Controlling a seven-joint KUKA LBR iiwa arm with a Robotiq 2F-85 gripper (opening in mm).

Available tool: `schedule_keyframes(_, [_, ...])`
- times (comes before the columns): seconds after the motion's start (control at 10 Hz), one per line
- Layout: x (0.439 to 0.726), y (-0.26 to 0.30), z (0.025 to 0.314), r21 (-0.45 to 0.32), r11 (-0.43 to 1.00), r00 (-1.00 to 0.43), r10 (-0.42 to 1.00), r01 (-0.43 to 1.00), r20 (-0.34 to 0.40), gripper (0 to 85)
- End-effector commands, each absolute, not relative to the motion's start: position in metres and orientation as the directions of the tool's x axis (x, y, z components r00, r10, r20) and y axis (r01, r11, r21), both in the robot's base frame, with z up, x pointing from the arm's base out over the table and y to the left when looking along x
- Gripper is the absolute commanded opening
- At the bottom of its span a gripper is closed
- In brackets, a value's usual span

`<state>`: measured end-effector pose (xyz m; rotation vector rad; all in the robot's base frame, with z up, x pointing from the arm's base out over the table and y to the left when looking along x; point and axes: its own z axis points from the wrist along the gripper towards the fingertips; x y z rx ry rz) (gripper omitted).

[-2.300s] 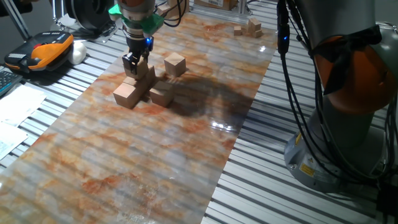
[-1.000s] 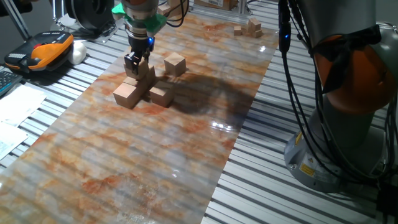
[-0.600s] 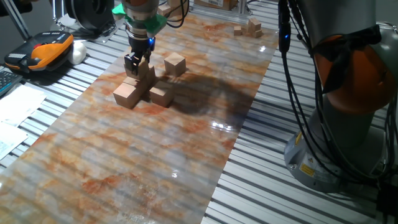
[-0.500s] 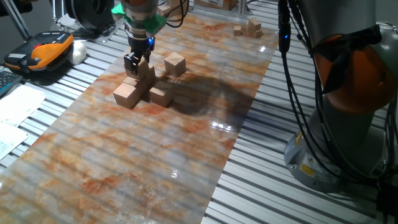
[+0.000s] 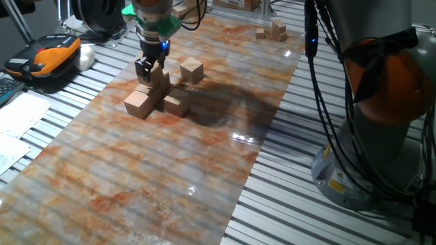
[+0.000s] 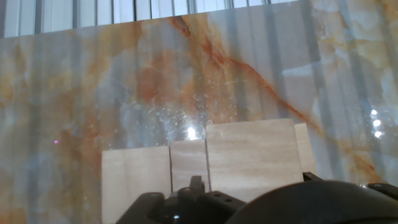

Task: Stack the blocks into a pyramid shape

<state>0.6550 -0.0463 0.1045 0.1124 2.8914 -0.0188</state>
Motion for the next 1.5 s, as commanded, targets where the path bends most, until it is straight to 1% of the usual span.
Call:
schedule_keyframes(0.0, [0.655, -0.047, 0.106, -0.001, 0.996, -0.965, 0.084, 0.087, -0.247, 85.0])
schedule_keyframes(0.4, [0.656, -0.044, 0.12, 0.012, 0.994, -0.967, 0.111, 0.111, -0.23, 85.0])
schedule_keyframes(0.6, [0.658, -0.041, 0.142, 0.014, 0.994, -0.976, 0.111, 0.11, -0.185, 85.0])
schedule_keyframes(0.7, [0.658, -0.04, 0.153, 0.018, 0.994, -0.981, 0.108, 0.107, -0.162, 68.0])
schedule_keyframes(0.9, [0.657, -0.029, 0.163, 0.019, 0.993, -0.986, 0.115, 0.113, -0.123, 68.0])
schedule_keyframes(1.1, [0.653, -0.019, 0.172, 0.016, 0.992, -0.986, 0.123, 0.122, -0.109, 68.0])
schedule_keyframes(1.3, [0.652, -0.016, 0.174, 0.003, 0.993, -0.989, 0.114, 0.114, -0.09, 68.0])
schedule_keyframes(1.4, [0.653, -0.017, 0.174, 0.009, 0.996, -0.994, 0.085, 0.085, -0.07, 51.0])
